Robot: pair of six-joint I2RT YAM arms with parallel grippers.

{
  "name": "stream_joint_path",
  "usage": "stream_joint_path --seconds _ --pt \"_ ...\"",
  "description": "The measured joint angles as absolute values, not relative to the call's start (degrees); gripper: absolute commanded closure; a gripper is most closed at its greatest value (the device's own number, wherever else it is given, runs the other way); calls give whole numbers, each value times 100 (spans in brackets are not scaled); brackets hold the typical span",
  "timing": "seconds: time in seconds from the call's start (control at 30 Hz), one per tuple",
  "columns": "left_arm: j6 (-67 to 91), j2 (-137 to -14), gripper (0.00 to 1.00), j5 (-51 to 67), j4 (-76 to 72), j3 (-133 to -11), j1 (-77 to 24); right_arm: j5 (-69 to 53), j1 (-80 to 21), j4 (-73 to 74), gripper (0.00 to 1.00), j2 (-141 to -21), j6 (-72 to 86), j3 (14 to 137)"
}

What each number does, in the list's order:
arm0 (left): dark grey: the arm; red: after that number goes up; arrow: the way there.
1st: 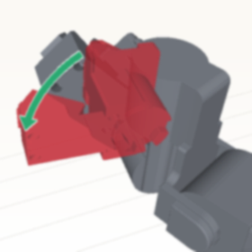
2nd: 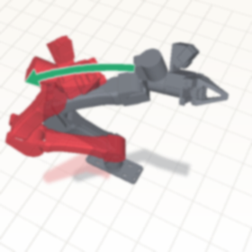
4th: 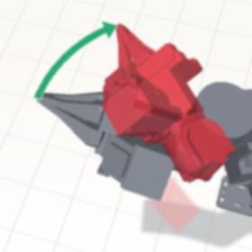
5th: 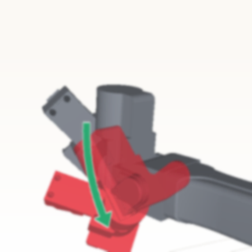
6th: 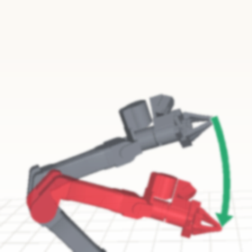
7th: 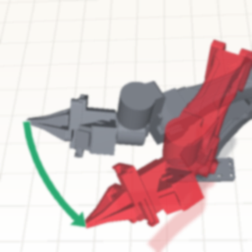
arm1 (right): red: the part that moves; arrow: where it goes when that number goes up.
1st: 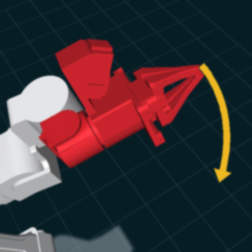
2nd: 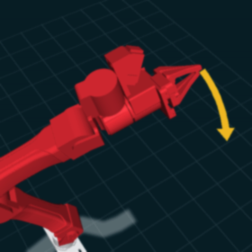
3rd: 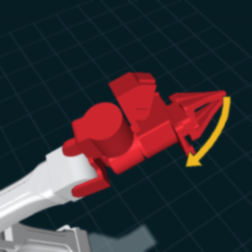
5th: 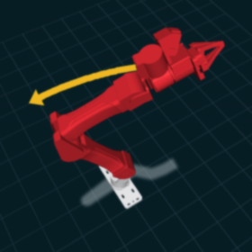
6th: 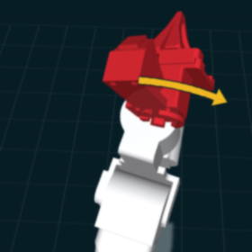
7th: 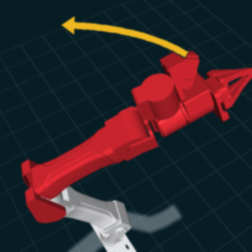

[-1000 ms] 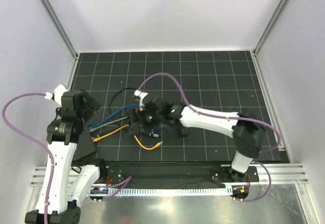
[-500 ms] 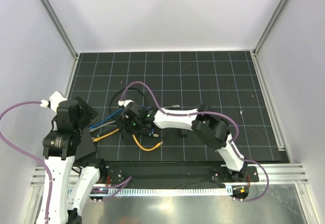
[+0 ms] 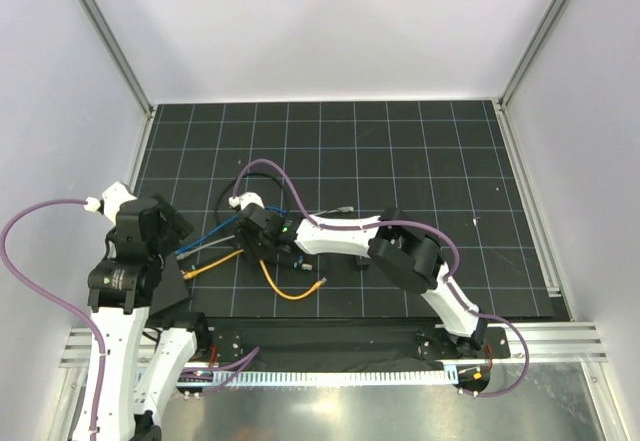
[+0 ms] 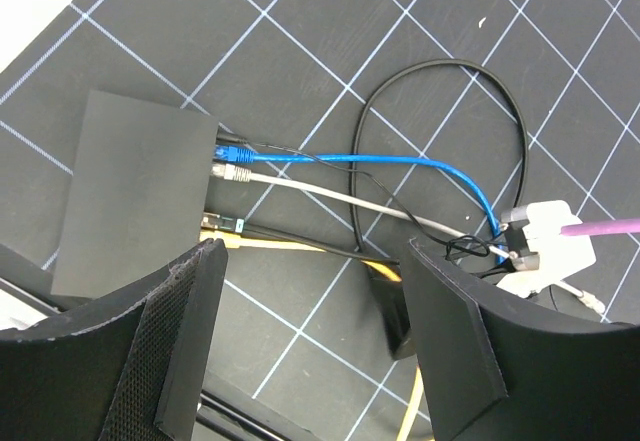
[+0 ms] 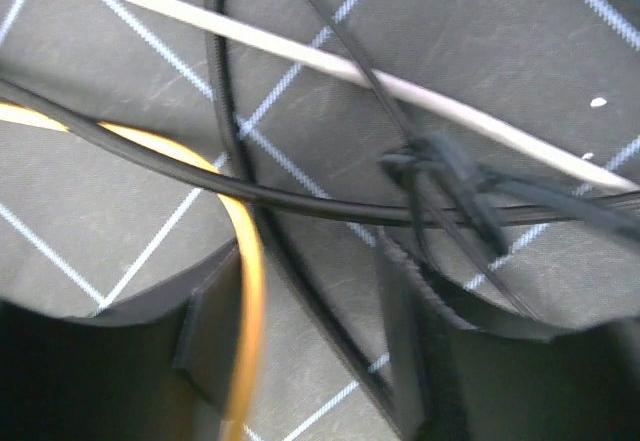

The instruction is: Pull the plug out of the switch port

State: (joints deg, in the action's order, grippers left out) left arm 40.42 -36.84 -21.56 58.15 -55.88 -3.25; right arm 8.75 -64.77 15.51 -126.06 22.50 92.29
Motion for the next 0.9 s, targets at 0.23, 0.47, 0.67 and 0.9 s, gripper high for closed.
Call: stream_joint_path --seconds 0.23,0.47,0.67,0.9 --pt "4007 -3745 28 -2121 5813 -5590 -325 1022 -6434 1538 89 -12599 2261 9170" --pt "3999 -4097 32 -1909 5811 -5599 -325 913 -5710 1568 99 -12221 2143 8685" --pt "3979 -4355 34 -1678 5804 -5623 -325 886 -4816 1940 62 -12022 1726 8567" --pt "3977 -4635 40 -1181 5701 -5616 -325 598 -4821 2526 13 -11651 1503 8565"
